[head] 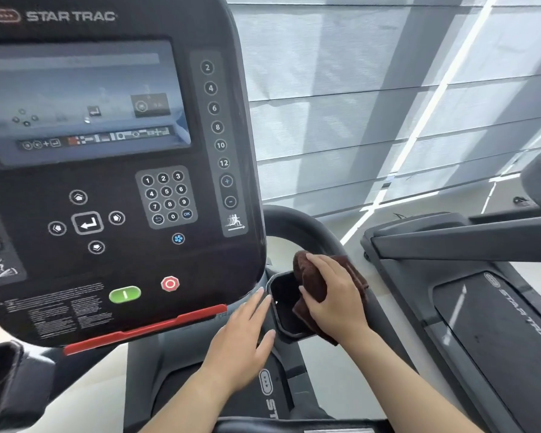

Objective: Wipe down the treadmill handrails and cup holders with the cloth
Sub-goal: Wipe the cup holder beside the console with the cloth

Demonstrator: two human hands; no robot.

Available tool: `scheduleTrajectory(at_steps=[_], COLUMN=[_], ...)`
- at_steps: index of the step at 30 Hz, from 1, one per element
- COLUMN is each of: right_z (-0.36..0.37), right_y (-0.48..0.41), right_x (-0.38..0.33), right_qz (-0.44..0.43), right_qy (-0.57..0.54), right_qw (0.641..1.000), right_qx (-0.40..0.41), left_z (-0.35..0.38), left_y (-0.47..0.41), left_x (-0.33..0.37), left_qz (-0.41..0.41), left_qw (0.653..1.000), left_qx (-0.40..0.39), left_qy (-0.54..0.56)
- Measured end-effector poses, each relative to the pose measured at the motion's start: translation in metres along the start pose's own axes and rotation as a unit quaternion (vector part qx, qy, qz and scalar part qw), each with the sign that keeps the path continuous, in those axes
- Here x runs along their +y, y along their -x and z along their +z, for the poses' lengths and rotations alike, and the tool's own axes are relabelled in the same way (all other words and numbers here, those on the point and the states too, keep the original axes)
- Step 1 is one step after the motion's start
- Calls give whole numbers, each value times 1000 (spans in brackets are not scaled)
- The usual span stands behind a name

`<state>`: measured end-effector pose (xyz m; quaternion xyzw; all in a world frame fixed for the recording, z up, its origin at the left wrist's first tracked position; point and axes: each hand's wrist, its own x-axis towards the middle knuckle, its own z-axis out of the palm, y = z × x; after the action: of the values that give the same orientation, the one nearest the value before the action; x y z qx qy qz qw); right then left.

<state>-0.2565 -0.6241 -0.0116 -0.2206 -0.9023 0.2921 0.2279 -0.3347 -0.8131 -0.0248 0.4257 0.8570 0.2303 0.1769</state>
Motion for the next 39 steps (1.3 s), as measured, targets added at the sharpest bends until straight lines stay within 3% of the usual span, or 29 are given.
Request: scheduleTrajectory(at_steps=[4,8,16,22,25,29,35,39], right_z=[14,8,-53,-52,-29,-20,-5,15], right_y=[-11,-15,-4,2,5,-6,-9,-17], right_x=[-16,-18,-11,5,12,20,9,7], right_qz=[-65,-72,-24,14,57,178,166,181], right_qy=[31,14,-63,17,105,53,136,237], right_qw=[992,993,996,986,987,980,973,954], right_qx=[-100,-93,57,166,107,72,81,-15], left_z=[-3,-4,-1,-2,3,6,6,7], left_y=[3,4,2,-9,-8,-4,-4,-4], left_x=[-2,0,2,17,17,16,14,15], left_qz=[-12,-18,5,36,36,42,43,42], left_qw=[1000,1000,1000,998,998,999,999,999], left_qx=[5,0,23,47,42,31,25,19], left_qy=[8,6,13,4,5,-12,-14,-4])
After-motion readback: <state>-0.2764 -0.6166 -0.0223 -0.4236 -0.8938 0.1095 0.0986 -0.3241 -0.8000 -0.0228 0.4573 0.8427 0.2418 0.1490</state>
